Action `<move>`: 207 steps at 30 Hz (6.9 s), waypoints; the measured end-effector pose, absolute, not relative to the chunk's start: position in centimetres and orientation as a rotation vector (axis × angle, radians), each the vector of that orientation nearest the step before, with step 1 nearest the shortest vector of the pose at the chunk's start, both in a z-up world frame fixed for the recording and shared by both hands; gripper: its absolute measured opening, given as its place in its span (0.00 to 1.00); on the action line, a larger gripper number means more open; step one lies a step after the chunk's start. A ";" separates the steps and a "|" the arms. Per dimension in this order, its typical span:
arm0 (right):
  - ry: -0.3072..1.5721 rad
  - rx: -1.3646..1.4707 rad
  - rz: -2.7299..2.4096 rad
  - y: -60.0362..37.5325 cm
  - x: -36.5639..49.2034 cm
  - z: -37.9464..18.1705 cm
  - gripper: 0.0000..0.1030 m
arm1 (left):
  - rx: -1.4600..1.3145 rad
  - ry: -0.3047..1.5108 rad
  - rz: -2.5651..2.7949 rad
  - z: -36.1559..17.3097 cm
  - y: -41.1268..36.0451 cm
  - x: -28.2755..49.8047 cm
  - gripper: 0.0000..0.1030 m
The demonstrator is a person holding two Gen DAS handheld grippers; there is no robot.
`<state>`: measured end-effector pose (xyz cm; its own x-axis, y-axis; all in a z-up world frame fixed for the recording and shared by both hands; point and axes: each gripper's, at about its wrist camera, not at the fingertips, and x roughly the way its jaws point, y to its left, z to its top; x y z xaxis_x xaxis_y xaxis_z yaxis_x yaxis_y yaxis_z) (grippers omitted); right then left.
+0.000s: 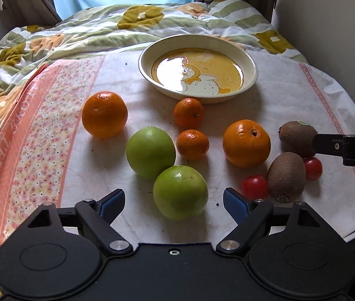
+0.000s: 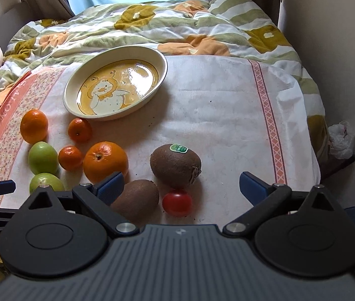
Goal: Organize fruits
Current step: 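Close the left gripper on a green apple while the right gripper grasps a kiwi, then carry the green apple and kiwi into the duck bowl and release both, then grasp a green apple with the left gripper while the right grasps an orange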
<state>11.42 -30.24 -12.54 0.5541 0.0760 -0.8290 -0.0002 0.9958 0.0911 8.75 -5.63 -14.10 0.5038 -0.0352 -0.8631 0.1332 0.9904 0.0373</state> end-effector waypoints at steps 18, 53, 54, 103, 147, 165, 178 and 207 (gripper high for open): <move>1.056 0.094 0.144 -29.5 15.6 -16.6 1.00 | 0.068 1.079 -0.053 -16.8 -6.5 9.7 0.57; 1.018 0.053 0.151 -29.9 16.1 -14.6 0.73 | 0.058 0.980 -0.044 -12.8 -6.9 8.0 0.57; 1.009 0.056 0.150 -30.0 15.9 -14.0 0.73 | 0.059 0.968 -0.043 -12.2 -6.9 7.9 0.57; 0.937 0.234 -0.101 -26.6 32.1 -10.2 0.73 | 0.519 0.850 -0.432 -14.1 -8.7 32.4 0.57; 0.907 -0.078 0.182 -23.2 32.3 -13.8 0.73 | 0.341 0.835 -0.318 -9.9 -3.0 28.4 0.98; 0.873 -0.285 0.196 -20.4 31.3 -16.4 1.00 | 0.320 0.848 -0.264 -9.9 -1.3 26.5 0.98; 0.835 -0.131 0.204 -23.6 27.9 -11.7 1.00 | 0.281 0.796 -0.220 -7.3 -1.2 23.7 0.98; 0.781 0.019 0.265 -26.8 12.0 -5.6 1.00 | 0.105 0.707 -0.077 -4.7 -2.5 8.5 0.98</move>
